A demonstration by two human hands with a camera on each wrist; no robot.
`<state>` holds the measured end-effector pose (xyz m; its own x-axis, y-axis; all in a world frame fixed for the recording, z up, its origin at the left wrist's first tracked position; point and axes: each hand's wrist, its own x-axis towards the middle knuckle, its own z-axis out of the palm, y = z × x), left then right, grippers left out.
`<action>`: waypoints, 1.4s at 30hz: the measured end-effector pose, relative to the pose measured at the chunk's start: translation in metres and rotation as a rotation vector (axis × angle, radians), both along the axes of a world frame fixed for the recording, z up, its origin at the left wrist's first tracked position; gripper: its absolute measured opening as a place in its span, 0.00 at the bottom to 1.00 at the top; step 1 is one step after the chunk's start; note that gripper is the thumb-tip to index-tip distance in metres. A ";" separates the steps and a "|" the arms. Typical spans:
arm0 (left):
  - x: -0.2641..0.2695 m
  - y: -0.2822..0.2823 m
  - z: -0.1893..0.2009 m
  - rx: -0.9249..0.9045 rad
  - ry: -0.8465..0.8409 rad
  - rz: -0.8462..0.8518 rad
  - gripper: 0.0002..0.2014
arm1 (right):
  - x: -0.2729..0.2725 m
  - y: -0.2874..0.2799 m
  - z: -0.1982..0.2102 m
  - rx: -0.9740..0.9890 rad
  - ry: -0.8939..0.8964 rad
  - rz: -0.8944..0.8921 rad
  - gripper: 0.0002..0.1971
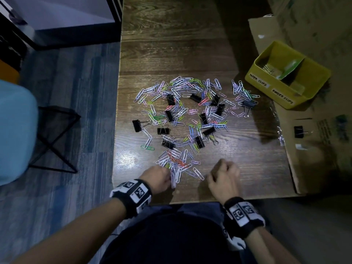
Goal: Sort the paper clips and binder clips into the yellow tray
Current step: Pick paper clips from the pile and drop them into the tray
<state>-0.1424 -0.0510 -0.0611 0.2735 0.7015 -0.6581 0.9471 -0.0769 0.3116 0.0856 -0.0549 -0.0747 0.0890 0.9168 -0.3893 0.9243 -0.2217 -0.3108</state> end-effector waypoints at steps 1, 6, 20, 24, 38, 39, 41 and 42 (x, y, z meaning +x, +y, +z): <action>0.009 0.004 -0.001 0.025 -0.023 -0.008 0.07 | -0.009 -0.002 0.001 -0.024 0.036 0.105 0.36; 0.026 0.019 -0.003 0.115 -0.091 -0.022 0.05 | -0.040 -0.005 0.007 -0.024 0.143 0.391 0.47; 0.016 0.021 -0.020 0.352 -0.064 -0.174 0.16 | -0.043 0.013 0.000 -0.069 0.174 0.274 0.30; 0.010 0.026 -0.029 0.441 -0.138 -0.244 0.10 | -0.039 0.017 0.000 -0.036 0.216 0.308 0.22; 0.006 0.056 0.002 0.322 -0.372 0.154 0.05 | 0.003 0.053 0.005 -0.146 0.472 0.082 0.12; 0.004 0.058 0.004 0.293 -0.390 0.202 0.05 | 0.009 0.056 0.007 -0.156 0.504 0.058 0.12; 0.001 0.065 0.008 0.197 -0.436 0.320 0.05 | 0.020 0.061 0.010 -0.185 0.574 0.019 0.13; -0.001 0.069 0.009 0.130 -0.464 0.385 0.04 | 0.025 0.063 0.013 -0.202 0.614 0.003 0.13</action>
